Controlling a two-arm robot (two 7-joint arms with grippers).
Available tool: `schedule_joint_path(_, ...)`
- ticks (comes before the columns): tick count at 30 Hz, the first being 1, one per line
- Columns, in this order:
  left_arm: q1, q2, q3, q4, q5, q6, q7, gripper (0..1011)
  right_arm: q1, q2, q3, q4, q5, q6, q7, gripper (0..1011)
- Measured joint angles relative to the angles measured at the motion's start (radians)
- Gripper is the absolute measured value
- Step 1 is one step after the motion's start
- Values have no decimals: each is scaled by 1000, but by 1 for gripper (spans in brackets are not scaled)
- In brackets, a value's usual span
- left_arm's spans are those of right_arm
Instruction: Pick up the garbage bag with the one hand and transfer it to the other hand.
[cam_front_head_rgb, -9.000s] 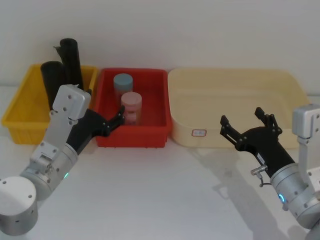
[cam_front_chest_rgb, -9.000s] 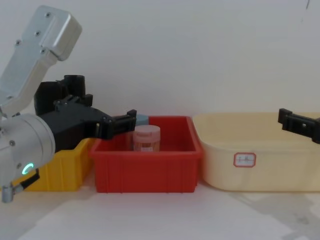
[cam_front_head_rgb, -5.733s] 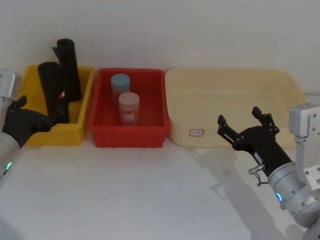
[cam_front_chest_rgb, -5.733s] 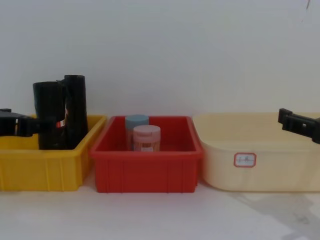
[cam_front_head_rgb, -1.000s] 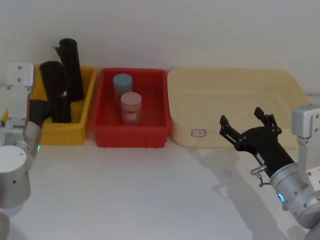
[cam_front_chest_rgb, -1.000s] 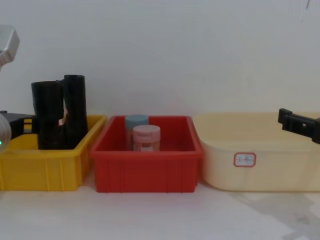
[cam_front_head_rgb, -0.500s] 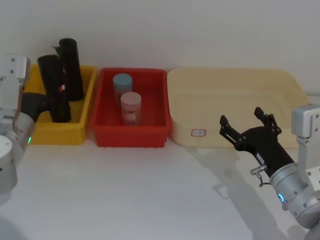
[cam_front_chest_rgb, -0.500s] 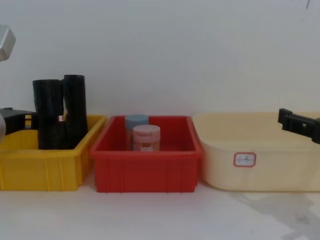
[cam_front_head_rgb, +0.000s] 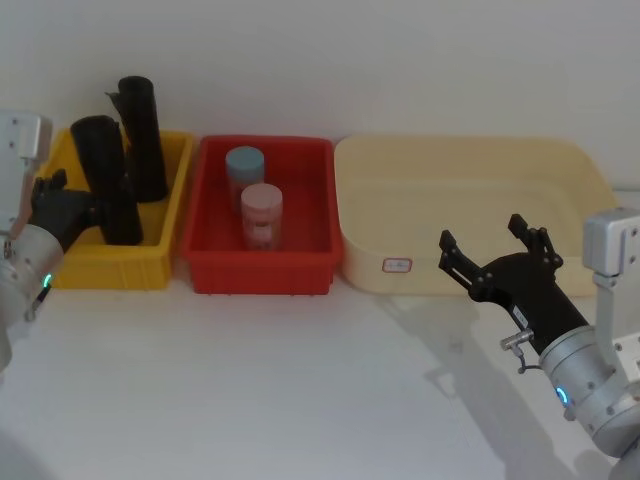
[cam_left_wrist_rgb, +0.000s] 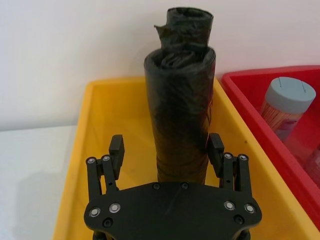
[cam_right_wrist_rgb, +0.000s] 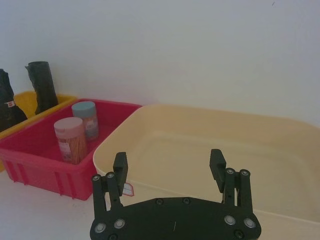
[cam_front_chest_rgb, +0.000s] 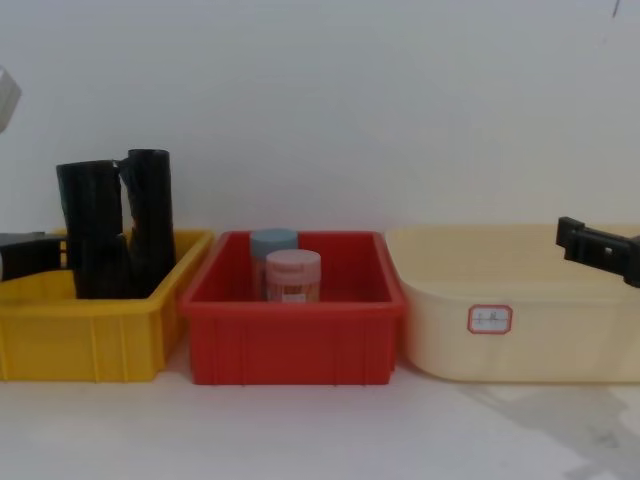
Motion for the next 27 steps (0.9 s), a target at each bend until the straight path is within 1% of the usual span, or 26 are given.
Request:
schedule_joint_path(7,-6,4,-11,28,-22,0,-39,1001,0,0,0,0,0,0,0,1004)
schedule_joint_path(15,-16,12,-14,59,-58,-12,-107,1001,0,0,0,0,0,0,0,1004)
schedule_joint_path(27,-27,11,-10,65,-87,-44,-158,1001,0,0,0,0,0,0,0,1004)
